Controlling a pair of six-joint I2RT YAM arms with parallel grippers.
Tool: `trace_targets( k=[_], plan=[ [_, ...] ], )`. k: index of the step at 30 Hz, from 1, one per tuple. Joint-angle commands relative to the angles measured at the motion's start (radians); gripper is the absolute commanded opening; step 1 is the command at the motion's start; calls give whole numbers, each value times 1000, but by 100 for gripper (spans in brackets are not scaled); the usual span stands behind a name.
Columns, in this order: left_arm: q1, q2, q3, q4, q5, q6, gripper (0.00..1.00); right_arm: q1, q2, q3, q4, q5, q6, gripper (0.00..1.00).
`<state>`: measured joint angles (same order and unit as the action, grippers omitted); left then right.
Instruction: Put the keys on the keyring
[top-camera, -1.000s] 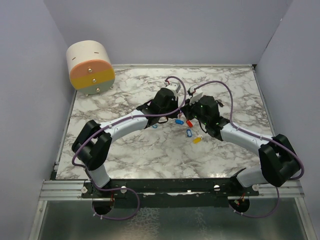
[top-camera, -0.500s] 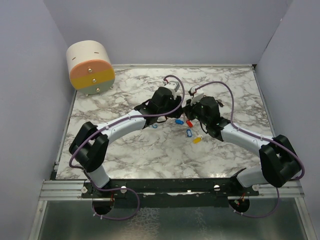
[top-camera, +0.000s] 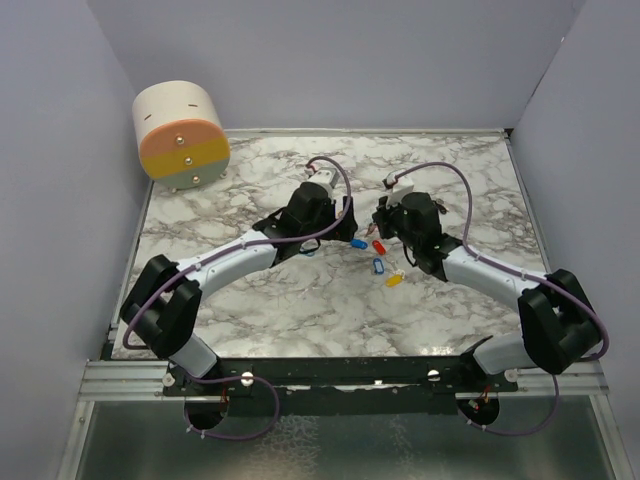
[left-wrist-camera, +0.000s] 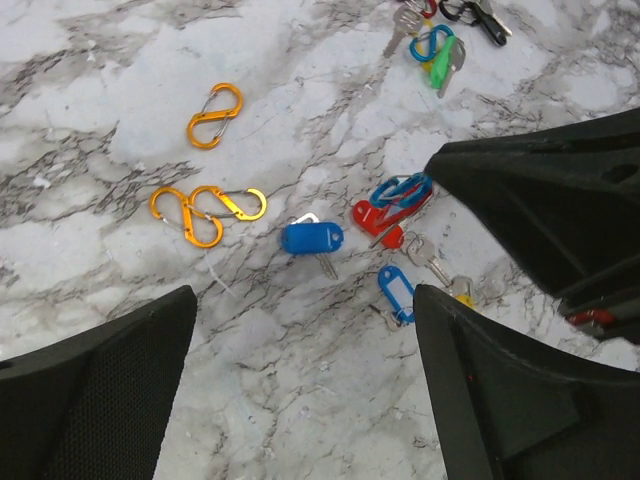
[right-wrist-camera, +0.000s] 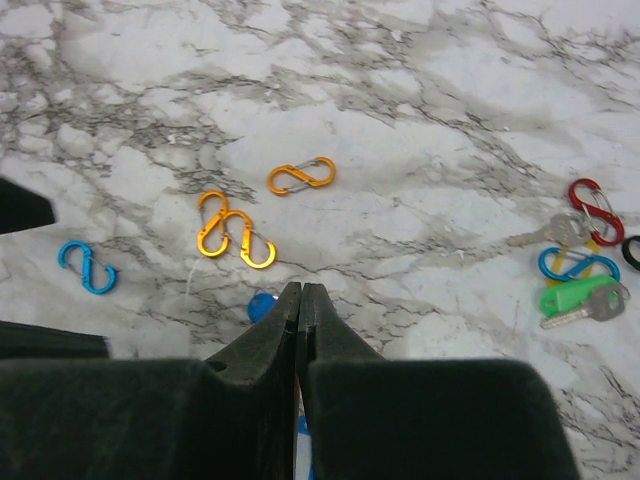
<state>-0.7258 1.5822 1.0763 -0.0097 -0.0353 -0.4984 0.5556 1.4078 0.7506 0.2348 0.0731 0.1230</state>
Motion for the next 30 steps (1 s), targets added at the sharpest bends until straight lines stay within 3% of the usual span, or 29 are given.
trace_targets(
  k=[1,5,12,14,17,19,24,30],
  plan=[
    [12,-93,-74,59,-125,-27,98,-60,28,40,-60,106,56,1],
    [17,-143,-173,130,-137,-46,99,-143,78,88,-121,133,111,1],
    [17,-124,-204,111,-148,-45,99,-300,142,107,-146,104,185,1],
    [17,-120,-216,122,-144,-50,99,-312,162,123,-160,125,185,12],
    [17,-113,-223,127,-148,-52,99,-313,166,133,-168,141,177,32],
    [17,-110,-226,127,-154,-52,99,-313,148,127,-162,115,161,38],
    [17,-114,-238,138,-167,-58,99,-294,94,101,-157,-60,120,39],
    [17,-119,-278,169,-165,-76,99,-118,112,133,-233,-54,116,39]
  ],
)
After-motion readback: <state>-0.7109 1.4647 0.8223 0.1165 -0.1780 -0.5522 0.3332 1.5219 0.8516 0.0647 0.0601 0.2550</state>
